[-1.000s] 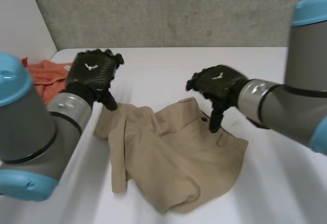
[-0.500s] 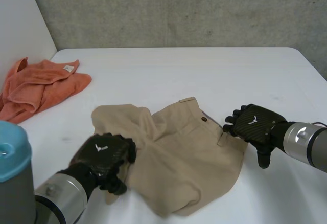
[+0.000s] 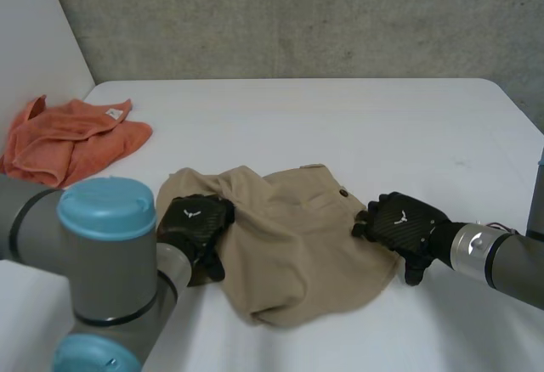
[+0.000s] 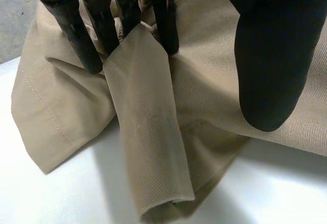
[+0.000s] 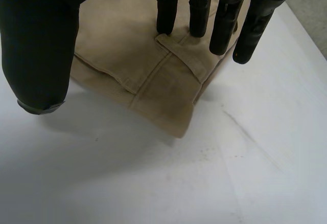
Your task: Fold the laundry.
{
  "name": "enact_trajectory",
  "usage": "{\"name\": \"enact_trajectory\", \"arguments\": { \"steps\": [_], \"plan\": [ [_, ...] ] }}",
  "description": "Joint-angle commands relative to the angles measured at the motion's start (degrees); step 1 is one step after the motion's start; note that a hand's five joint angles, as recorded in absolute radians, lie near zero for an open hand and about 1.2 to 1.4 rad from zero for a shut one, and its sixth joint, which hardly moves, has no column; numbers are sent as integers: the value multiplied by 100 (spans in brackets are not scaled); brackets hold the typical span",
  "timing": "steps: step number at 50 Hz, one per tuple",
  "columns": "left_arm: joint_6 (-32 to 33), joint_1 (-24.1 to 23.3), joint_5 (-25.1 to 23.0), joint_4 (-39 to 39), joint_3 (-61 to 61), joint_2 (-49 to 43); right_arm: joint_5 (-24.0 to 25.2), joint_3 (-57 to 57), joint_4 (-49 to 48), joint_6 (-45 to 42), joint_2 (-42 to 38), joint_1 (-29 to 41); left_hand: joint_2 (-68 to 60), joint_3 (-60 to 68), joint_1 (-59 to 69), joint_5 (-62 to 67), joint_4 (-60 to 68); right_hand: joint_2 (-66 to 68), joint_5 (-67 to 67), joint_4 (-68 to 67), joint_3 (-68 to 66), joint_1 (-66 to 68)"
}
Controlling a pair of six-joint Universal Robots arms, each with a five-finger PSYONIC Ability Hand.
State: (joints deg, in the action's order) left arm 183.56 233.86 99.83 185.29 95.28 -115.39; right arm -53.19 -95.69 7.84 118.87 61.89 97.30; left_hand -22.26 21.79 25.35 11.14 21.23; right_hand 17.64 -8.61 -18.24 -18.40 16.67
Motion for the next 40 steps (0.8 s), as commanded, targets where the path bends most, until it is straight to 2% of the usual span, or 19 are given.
{"name": "enact_trajectory", "arguments": {
  "steps": [1,15,22,23,26,27,33,37,40],
  "plan": [
    [145,19,27,-19,-483,-423,-33,244,-142,523,-71,157,229,-182,-538,-116,-125,960,-862,-900,-884,1056],
    [497,19,19,16,-747,-704,-174,569,-266,647,-563,360,-123,170,-186,236,227,2221,-2123,-2161,-2145,2317],
    [506,28,10,16,-826,-731,-218,657,-371,664,-625,377,-2745,2792,2436,2857,2848,3766,-3669,-3706,-3690,3863],
    [506,28,10,16,-835,-731,-218,674,-388,664,-643,377,-3697,3744,3388,3810,3801,4502,-4405,-4442,-4426,4599],
    [506,19,10,16,-844,-722,-209,683,-380,673,-652,386,-4948,4995,4639,5060,5051,6230,-6133,-6170,-6154,6327],
    [506,10,10,8,-853,-705,-209,692,-380,682,-634,386,-5766,5812,5457,5878,5869,6236,-6139,-6176,-6160,6333],
    [506,-16,10,-36,-870,-433,-218,797,-336,1067,-371,386,-5774,5821,5465,5886,5877,6236,-6139,-6176,-6160,6333],
    [514,10,-8,-63,-905,208,-253,999,-196,1699,523,342,-5774,5821,5465,5886,5877,6236,-6139,-6176,-6160,6333],
    [514,54,-25,-133,-958,700,-262,1175,24,1929,903,316,-5774,5821,5465,5886,5877,6236,-6139,-6176,-6160,6333]
  ]
}}
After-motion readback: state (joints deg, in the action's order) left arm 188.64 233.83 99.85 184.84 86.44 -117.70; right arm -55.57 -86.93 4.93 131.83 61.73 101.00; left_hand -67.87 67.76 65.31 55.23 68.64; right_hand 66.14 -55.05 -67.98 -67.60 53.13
